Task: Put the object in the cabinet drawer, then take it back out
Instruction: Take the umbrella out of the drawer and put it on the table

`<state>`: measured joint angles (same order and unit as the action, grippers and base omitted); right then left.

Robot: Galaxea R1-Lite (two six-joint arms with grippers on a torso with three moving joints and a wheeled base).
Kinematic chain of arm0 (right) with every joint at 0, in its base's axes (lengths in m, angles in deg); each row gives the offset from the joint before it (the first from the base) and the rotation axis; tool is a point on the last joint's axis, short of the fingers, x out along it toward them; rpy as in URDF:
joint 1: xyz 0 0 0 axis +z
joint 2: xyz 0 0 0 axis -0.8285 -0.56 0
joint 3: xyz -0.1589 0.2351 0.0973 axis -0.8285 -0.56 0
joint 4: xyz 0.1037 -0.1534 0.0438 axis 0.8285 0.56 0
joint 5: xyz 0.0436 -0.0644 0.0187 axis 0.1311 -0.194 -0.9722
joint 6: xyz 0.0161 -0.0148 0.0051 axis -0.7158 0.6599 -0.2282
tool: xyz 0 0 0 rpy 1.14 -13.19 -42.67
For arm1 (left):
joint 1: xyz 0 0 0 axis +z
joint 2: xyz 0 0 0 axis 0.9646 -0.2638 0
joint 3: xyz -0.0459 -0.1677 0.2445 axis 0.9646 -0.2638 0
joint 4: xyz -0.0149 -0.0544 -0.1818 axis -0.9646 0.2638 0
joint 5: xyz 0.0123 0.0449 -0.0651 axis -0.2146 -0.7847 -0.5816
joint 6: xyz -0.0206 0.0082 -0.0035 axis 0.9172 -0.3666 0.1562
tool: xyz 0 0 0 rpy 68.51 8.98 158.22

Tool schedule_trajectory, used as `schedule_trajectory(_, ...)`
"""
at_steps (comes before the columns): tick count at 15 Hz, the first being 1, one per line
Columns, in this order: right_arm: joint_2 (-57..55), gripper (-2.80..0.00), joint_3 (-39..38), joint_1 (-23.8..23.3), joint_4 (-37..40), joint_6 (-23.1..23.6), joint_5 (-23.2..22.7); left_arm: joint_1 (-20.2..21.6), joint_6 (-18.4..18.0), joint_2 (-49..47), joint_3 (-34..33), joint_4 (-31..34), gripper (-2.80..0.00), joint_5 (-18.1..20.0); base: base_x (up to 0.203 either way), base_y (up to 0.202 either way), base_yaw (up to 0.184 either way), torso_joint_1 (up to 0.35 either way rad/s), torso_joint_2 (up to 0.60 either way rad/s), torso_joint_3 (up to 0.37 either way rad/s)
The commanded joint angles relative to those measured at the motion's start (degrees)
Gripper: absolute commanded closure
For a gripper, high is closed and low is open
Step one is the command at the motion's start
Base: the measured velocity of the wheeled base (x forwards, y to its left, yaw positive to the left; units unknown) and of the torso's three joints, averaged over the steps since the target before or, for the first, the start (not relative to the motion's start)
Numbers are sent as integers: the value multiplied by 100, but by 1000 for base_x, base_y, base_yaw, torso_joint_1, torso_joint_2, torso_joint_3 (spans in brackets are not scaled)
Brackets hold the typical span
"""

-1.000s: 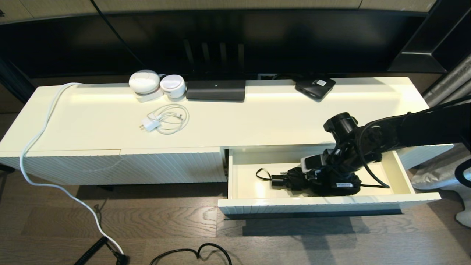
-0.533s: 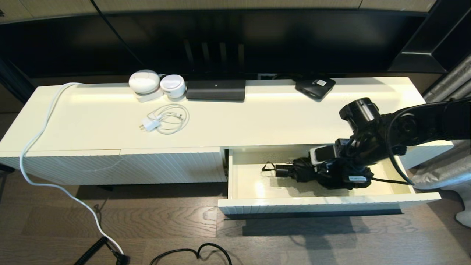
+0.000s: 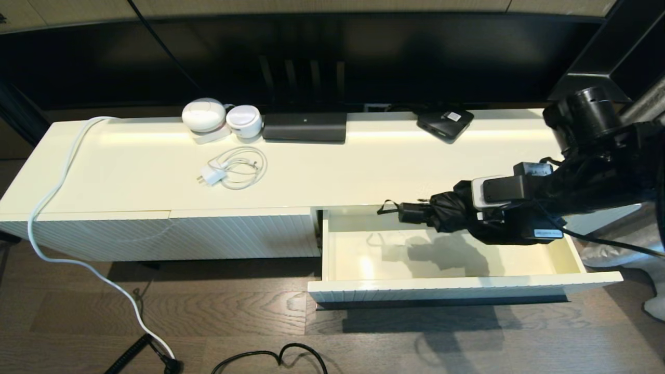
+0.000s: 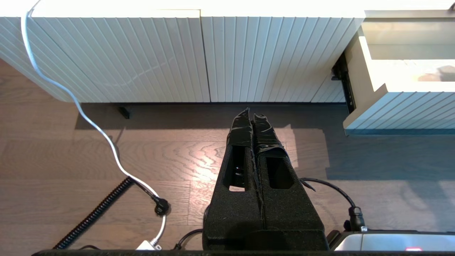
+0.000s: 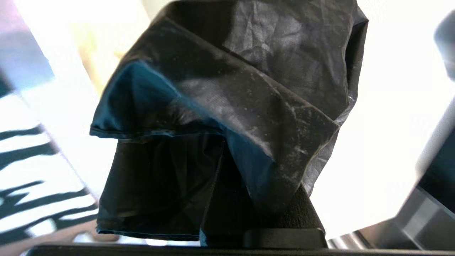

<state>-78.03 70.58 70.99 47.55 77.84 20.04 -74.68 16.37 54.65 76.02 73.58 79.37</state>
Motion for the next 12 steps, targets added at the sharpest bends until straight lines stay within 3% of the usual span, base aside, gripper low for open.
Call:
schedule_trajectory(1, 460, 0, 78, 2, -7, 42, 13, 5, 5, -7, 2, -4, 0, 0, 0, 0, 0, 0, 0, 0)
schedule_trajectory(8, 30, 0, 868, -10, -228, 56, 186, -2, 5, -7, 0, 4, 0, 0, 0, 0, 0, 0, 0, 0)
schedule_trajectory(12, -794, 0, 1351, -9, -970, 52, 343, -2, 5, -7, 0, -1, 0, 0, 0, 0, 0, 0, 0, 0)
